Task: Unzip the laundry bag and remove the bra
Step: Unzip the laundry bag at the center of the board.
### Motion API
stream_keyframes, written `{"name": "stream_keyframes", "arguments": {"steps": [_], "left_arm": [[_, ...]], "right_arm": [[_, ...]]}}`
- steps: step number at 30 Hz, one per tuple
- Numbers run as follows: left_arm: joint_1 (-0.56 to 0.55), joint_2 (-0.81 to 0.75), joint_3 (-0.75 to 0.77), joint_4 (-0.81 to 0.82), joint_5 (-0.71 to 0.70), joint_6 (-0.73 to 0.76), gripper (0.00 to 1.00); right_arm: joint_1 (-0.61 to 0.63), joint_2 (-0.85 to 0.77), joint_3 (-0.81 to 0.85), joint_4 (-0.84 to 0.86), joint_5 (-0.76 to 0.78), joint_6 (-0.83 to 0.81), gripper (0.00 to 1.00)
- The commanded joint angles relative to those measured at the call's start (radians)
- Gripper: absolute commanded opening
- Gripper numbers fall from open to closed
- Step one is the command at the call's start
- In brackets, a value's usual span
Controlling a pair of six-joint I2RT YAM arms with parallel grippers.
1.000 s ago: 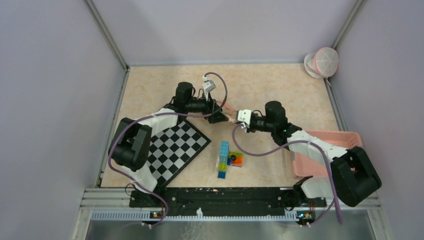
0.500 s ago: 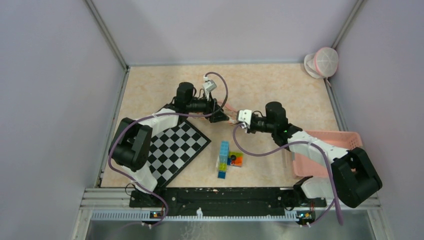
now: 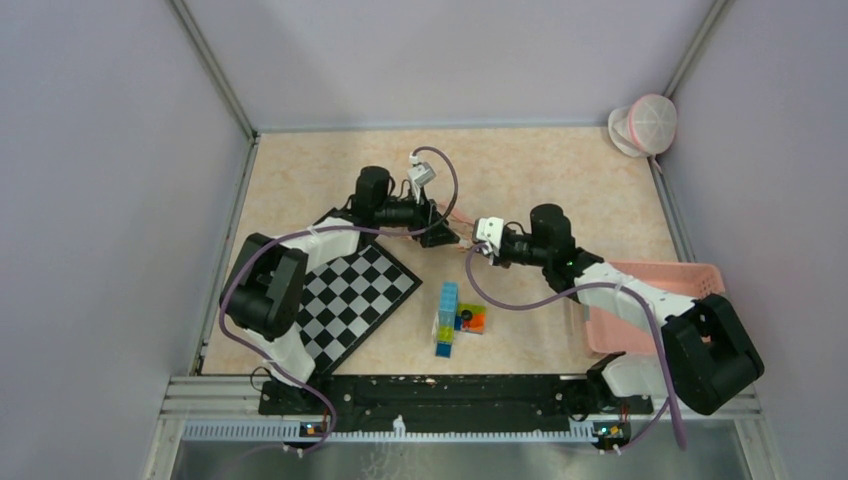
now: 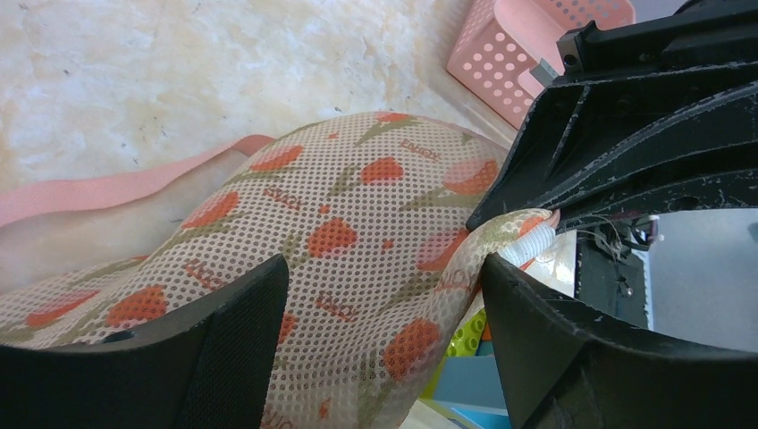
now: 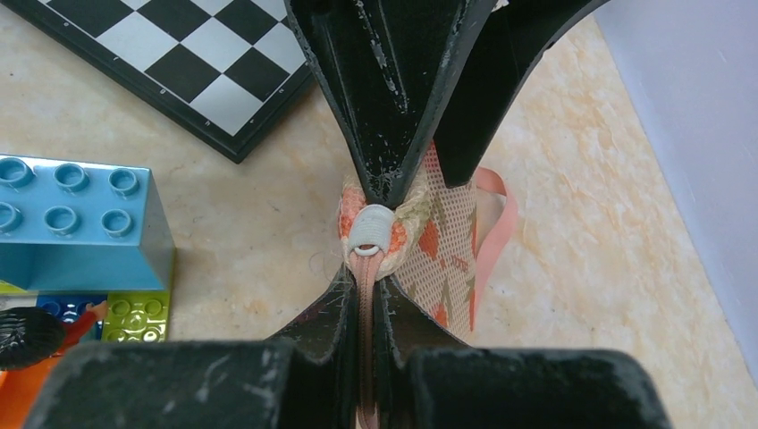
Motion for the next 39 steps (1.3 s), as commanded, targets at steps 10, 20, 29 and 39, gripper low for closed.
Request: {"name": "stream_keyframes", "arguments": {"steps": [10,20,29,39], "left_arm": [[-0.022,0.036,-0.055,0.207,0.144,-0.188,0.84],[-0.025,0.022,-0.070,0.194,0.102,-0.194,0.85],[0.006,-0.005,-0.101,0.110,0.017,-0.108,0.91],[0.007,-0.008,-0.120,0.122,0.037,-0.099,0.99]], "right_arm": [[0.033,0.005,-0.014,0.179,0.006,0.061,0.00],[0.039,0.015,-0.021,0.222,0.029,0.095,0.00],[0.039,0.000,-0.031,0.220,0.046,0.112,0.00],[0.039,-0.015,-0.036,0.204,0.050,0.118,0.00]]}}
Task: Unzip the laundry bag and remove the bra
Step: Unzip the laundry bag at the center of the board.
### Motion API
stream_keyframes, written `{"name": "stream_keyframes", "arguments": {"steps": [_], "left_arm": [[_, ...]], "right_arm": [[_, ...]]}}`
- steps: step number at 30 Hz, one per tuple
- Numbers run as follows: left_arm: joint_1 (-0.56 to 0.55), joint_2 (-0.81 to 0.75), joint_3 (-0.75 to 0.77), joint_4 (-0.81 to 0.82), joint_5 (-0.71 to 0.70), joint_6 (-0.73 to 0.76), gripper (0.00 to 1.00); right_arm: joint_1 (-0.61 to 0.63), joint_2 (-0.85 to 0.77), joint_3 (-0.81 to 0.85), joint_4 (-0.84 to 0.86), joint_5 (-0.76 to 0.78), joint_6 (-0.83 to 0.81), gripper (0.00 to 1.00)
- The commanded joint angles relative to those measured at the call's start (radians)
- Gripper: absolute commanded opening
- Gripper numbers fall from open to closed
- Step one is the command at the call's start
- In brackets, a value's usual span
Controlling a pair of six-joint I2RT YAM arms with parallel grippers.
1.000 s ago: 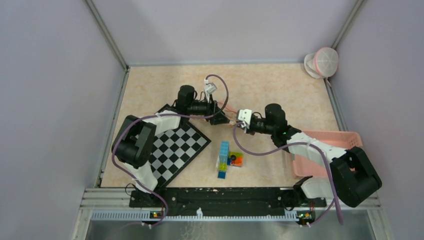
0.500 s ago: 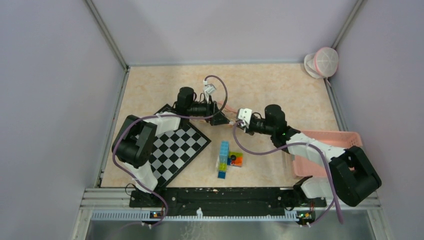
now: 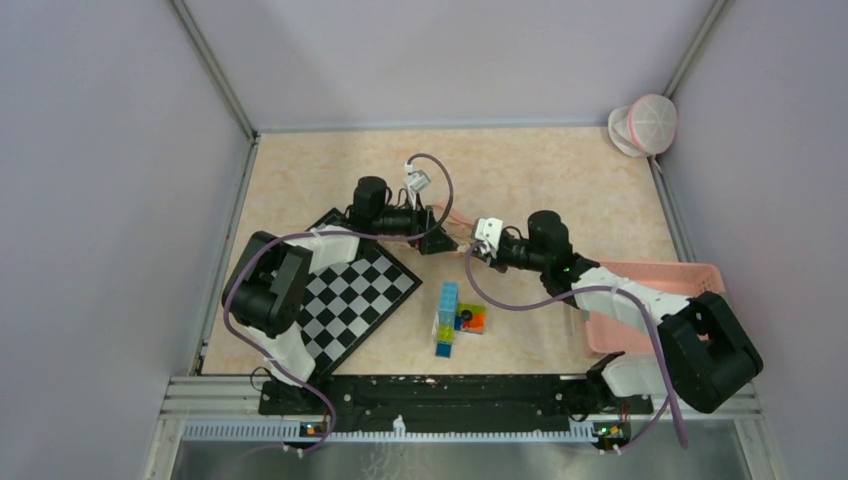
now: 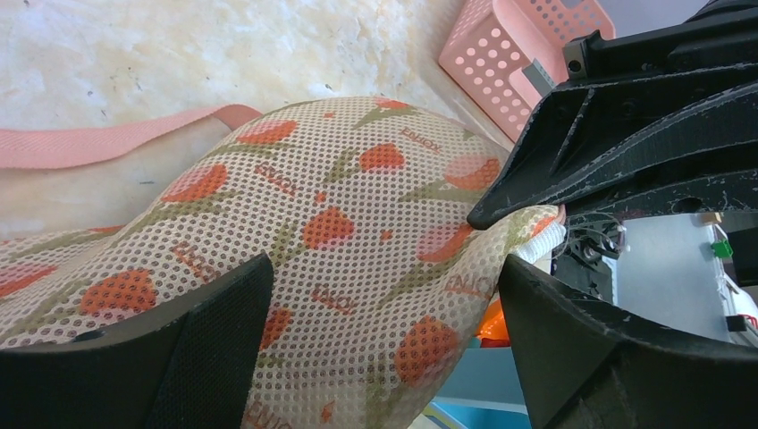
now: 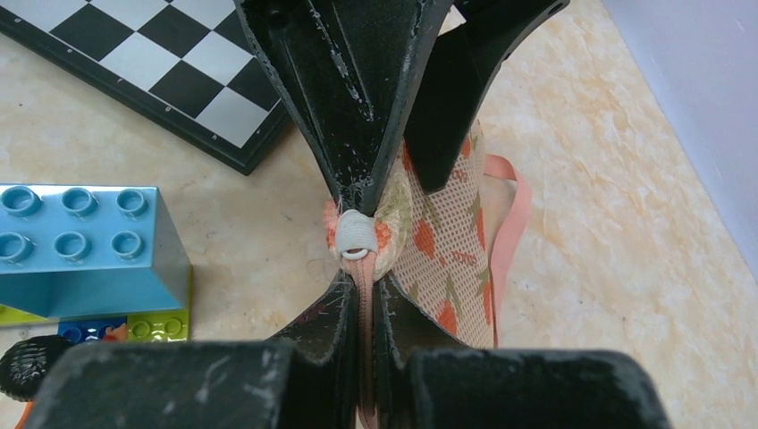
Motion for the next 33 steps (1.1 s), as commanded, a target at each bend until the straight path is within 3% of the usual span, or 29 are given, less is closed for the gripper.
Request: {"name": "stream_keyframes", "arguments": {"steps": [1,14,26,33], "left_arm": [[-0.006,-0.038,-0.034,-0.012,0.016,0.035,0.99],[-0.001,-0.062,-0.078,0.022,0.003,-0.003,0.99],[-0.028,-0.024,-0.028,0.020,-0.033,-0.025,0.99],[-0.041,-0.009,-0.030,0.112,0.050,-0.094,0.98]], "right_arm": [[0.012,-0.028,0.006,0.110,-0.004,0.008,0.00],[0.011,-0.052,-0.009,0.097,-0.019,0.001,0.00],[0.031,-0.053,-0.006,0.096,-0.047,0.004,0.00],[0.047,-0.041,0.001,0.091,-0.055,0.005,0.00]]}}
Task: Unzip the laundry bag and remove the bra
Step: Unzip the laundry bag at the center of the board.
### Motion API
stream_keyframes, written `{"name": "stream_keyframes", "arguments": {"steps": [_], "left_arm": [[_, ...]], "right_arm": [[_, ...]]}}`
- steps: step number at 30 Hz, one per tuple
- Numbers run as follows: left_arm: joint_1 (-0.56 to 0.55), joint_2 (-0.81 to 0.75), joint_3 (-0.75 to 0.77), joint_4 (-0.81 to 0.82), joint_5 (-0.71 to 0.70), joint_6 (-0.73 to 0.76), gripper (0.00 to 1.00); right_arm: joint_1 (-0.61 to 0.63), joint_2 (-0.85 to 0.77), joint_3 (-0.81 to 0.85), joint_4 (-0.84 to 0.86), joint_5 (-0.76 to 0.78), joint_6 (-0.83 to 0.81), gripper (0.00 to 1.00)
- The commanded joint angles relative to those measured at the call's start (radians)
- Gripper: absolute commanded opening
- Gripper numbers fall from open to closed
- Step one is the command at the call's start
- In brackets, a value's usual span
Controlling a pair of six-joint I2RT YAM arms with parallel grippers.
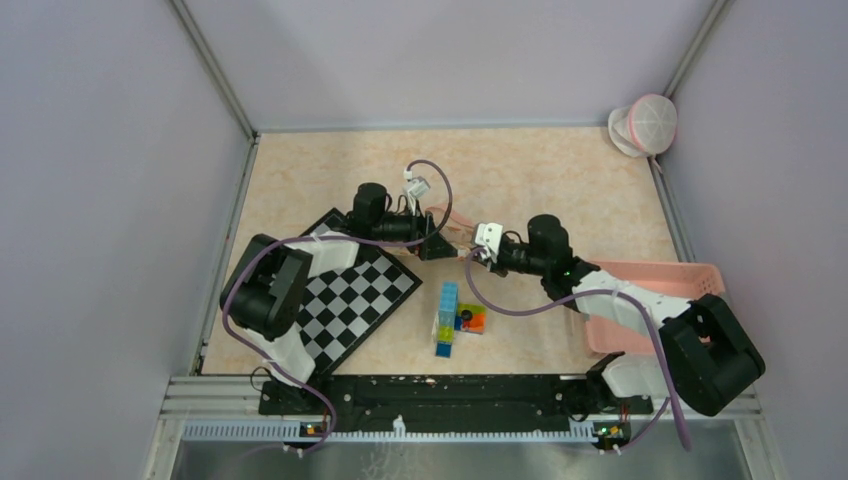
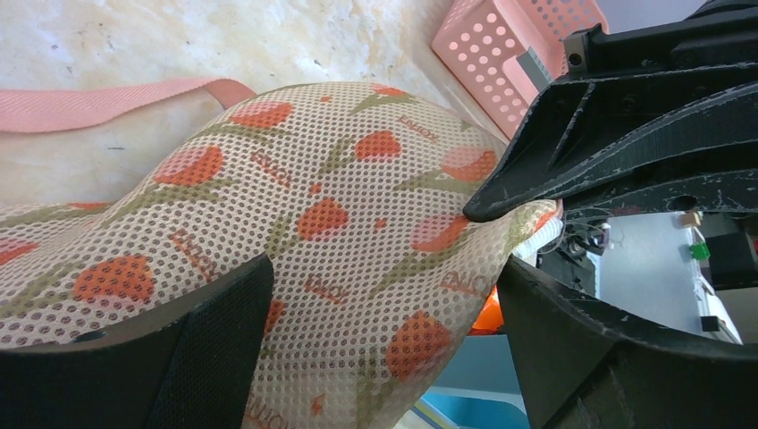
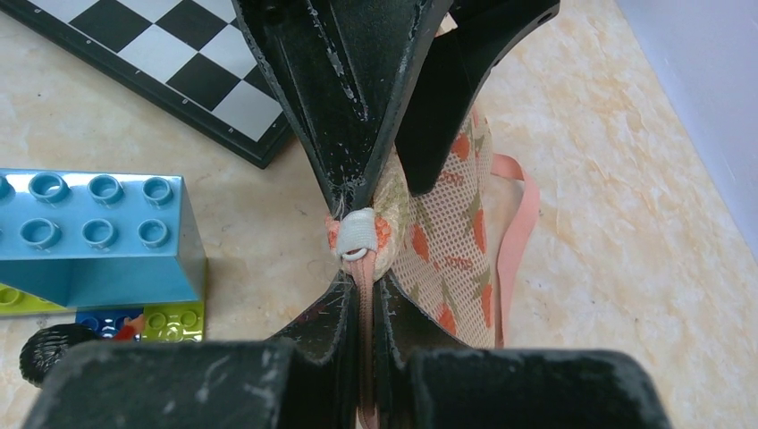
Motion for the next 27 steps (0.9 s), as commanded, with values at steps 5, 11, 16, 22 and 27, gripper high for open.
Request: {"name": "stream_keyframes", "arguments": {"steps": [5,11,16,22,27], "left_arm": [[-0.036,0.014,0.000,0.240,0.129,-0.158,0.97],[-0.051,0.017,0.006,0.285,0.162,-0.187,0.95],[-0.025,0.006,-0.006,0.235,0.112,-0.167,0.92],[0.031,-0.044,-0.032,0.137,0.034,-0.081,0.88],[0.040,-0.075,-0.041,0.103,0.097,0.008,0.83]], "right_arm": [[0.046,-0.009,0.035,0.096,-0.053,0.003,0.00],[0.055,0.018,0.051,0.115,-0.048,0.007,0.00],[0.055,0.022,0.065,0.107,-0.030,0.014,0.00],[0.052,0.005,0.050,0.101,-0.012,0.027,0.00],[0.048,0.000,0.041,0.103,-0.006,0.034,0.00]]}}
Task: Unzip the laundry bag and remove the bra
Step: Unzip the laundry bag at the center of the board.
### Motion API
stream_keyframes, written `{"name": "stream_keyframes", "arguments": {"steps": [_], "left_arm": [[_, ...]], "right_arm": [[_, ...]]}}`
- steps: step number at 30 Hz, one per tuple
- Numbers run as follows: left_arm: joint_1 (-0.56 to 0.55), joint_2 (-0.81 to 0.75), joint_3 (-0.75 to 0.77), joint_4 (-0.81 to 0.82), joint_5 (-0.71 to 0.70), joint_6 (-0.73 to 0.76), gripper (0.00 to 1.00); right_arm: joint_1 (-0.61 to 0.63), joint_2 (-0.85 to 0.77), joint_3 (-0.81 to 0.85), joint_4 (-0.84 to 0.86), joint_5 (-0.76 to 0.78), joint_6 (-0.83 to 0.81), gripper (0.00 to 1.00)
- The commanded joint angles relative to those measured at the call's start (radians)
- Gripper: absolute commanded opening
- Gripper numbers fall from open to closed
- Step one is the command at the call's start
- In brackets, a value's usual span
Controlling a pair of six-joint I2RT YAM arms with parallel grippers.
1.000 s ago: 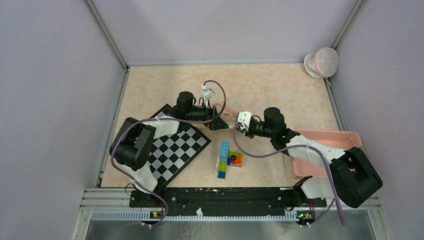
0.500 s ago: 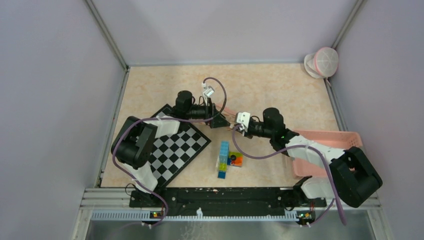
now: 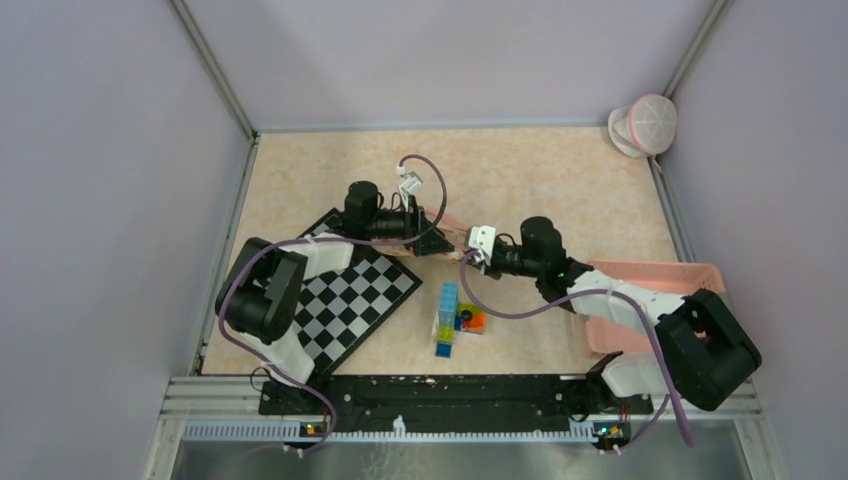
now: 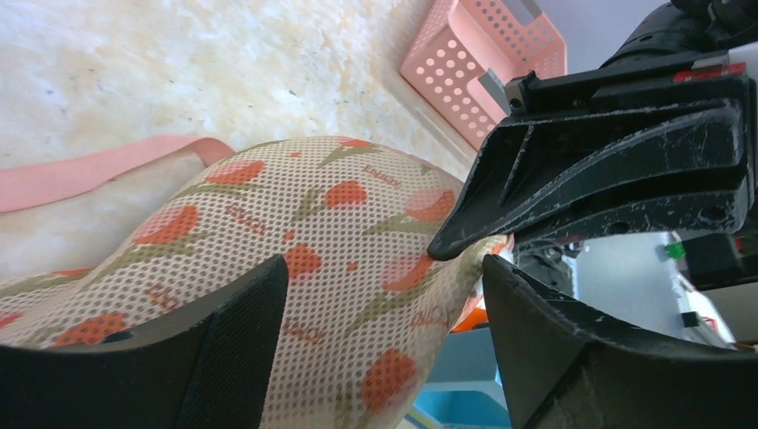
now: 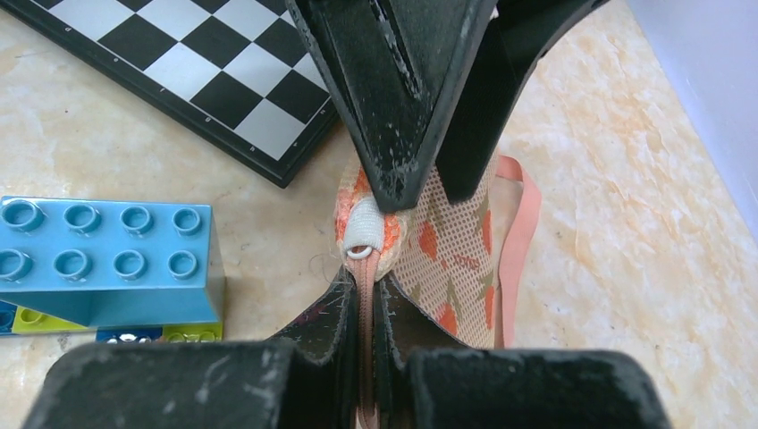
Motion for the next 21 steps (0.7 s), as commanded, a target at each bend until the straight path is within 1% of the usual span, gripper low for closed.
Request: {"name": "stream_keyframes", "arguments": {"steps": [1,4,6,9,10,11,12,15,16,19,20,21], "left_arm": [[0.015,-0.062,-0.017,-0.043,0.042,0.131,0.82],[0.023,-0.072,-0.018,-0.087,0.074,0.180,0.75],[0.024,-0.076,-0.019,-0.118,0.080,0.210,0.73],[0.024,-0.075,-0.021,-0.146,0.088,0.245,0.72],[0.024,-0.073,-0.021,-0.154,0.088,0.256,0.71],[0.024,-0.072,-0.021,-0.160,0.086,0.265,0.68],[0.024,-0.069,-0.019,-0.165,0.083,0.271,0.62],[0.023,-0.061,-0.009,-0.171,0.095,0.281,0.38],[0.024,-0.056,-0.004,-0.171,0.102,0.280,0.32],[0.023,-0.047,0.014,-0.170,0.113,0.282,0.20],[0.023,-0.044,0.020,-0.172,0.115,0.286,0.18],[0.024,-0.042,0.025,-0.177,0.117,0.291,0.15]], "right_arm": [[0.004,-0.025,0.034,0.078,-0.016,0.021,0.00],[0.003,-0.029,0.034,0.078,-0.016,0.023,0.00],[0.001,-0.031,0.034,0.078,-0.018,0.024,0.00],[0.002,-0.032,0.038,0.079,-0.020,0.028,0.00],[0.002,-0.032,0.037,0.079,-0.022,0.029,0.00],[0.002,-0.033,0.037,0.077,-0.023,0.030,0.00],[0.002,-0.034,0.037,0.075,-0.024,0.029,0.00],[0.002,-0.036,0.040,0.057,-0.031,0.015,0.00],[0.002,-0.037,0.042,0.043,-0.038,0.006,0.01],[0.003,-0.037,0.052,0.005,-0.052,-0.021,0.24],[0.003,-0.036,0.055,-0.008,-0.055,-0.033,0.27],[0.003,-0.035,0.058,-0.015,-0.058,-0.041,0.28]]}}
